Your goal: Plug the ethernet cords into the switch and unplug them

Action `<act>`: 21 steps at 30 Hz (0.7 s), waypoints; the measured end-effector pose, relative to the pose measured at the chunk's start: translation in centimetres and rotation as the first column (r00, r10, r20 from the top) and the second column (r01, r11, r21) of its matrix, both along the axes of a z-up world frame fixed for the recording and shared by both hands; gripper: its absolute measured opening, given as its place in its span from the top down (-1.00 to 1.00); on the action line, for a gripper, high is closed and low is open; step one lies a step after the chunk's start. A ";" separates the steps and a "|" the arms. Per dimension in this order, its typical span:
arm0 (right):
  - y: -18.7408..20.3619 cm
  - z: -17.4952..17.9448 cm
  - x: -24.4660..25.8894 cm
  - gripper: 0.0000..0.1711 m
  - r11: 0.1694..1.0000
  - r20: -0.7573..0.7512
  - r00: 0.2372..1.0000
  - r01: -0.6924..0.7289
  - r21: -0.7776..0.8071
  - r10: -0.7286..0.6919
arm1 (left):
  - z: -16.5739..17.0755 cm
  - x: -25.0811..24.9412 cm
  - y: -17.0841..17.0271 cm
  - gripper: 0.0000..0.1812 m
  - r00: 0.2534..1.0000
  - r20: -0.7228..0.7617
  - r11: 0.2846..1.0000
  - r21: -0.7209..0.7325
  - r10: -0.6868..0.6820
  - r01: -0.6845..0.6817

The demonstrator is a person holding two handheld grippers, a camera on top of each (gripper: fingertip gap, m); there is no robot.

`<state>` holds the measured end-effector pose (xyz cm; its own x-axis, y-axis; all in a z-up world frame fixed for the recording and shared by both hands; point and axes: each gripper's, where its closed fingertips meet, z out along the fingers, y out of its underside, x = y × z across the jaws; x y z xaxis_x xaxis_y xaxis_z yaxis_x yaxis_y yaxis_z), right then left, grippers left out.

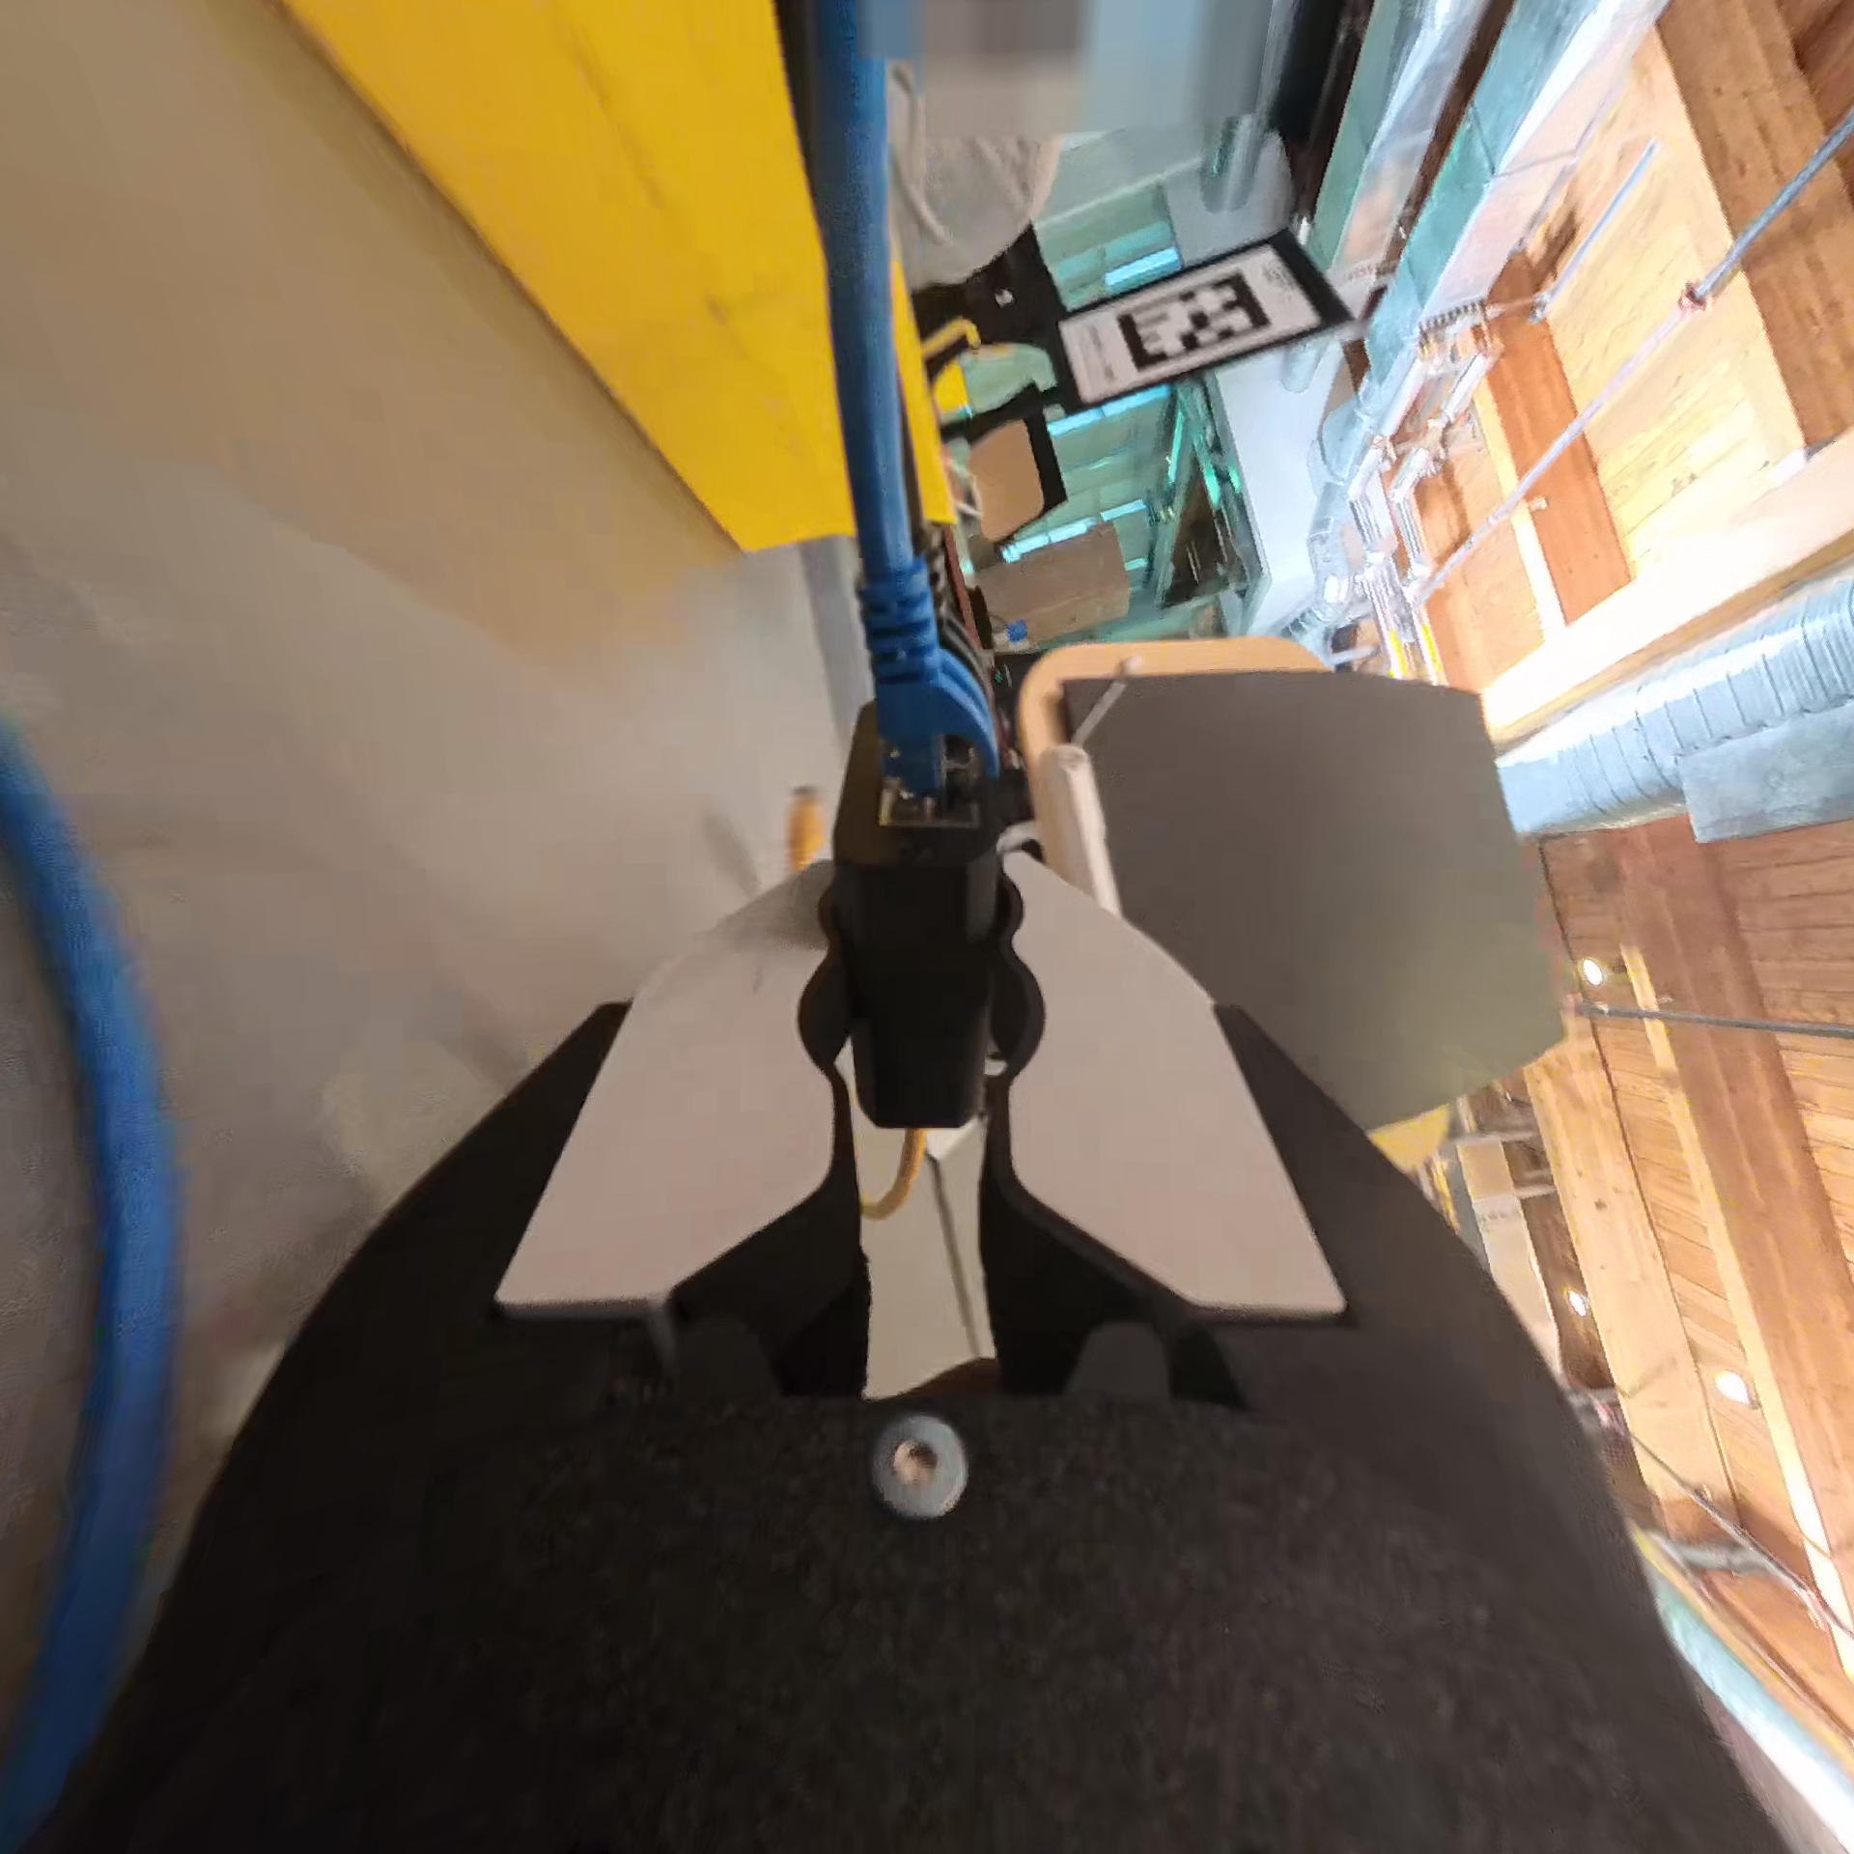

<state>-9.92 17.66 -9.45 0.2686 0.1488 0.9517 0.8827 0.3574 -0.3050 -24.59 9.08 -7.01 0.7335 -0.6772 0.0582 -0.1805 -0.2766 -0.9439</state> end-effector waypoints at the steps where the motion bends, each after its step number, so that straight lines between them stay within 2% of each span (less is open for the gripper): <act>1: 0.7 2.0 0.6 0.72 1.000 -0.029 0.999 0.023 0.014 -0.023 | -0.9 -1.5 -0.4 0.72 0.997 0.045 0.998 0.011 0.063 -0.064; 3: 2.2 6.8 2.2 0.72 0.996 -0.098 0.992 0.079 0.027 -0.076 | -3.1 -3.2 -1.4 0.80 0.993 0.047 0.994 -0.015 0.110 -0.110; 6: 3.9 15.9 5.3 0.72 0.976 -0.152 0.974 0.184 0.116 -0.166 | -4.1 -3.5 -1.8 0.80 0.994 -0.056 0.995 -0.006 0.097 -0.098; 10: 4.8 27.9 9.8 0.72 0.893 -0.109 0.952 0.307 0.328 -0.287 | -5.3 -3.0 -1.9 0.80 0.986 -0.144 0.996 -0.011 0.088 -0.090; 13: 5.9 34.8 14.4 0.73 0.812 -0.064 0.912 0.391 0.433 -0.405 | -5.5 -2.7 -2.3 0.80 0.988 -0.138 0.996 -0.032 0.074 -0.079; 17: 8.1 40.4 22.4 0.72 0.693 0.024 0.801 0.502 0.517 -0.598 | -5.4 -3.2 -2.3 0.80 0.989 -0.125 0.995 -0.040 0.085 -0.090; 21: 9.3 42.0 30.6 0.73 0.542 0.125 0.606 0.576 0.611 -0.785 | -5.6 -3.5 -2.1 0.80 0.989 -0.118 0.993 -0.065 0.094 -0.102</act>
<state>20.72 26.94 32.56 -0.2729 -0.4143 0.8683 0.9083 -0.4083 0.0907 -28.07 6.96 -12.66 0.8006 -0.5990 0.0154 -0.2548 -0.3636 -0.8960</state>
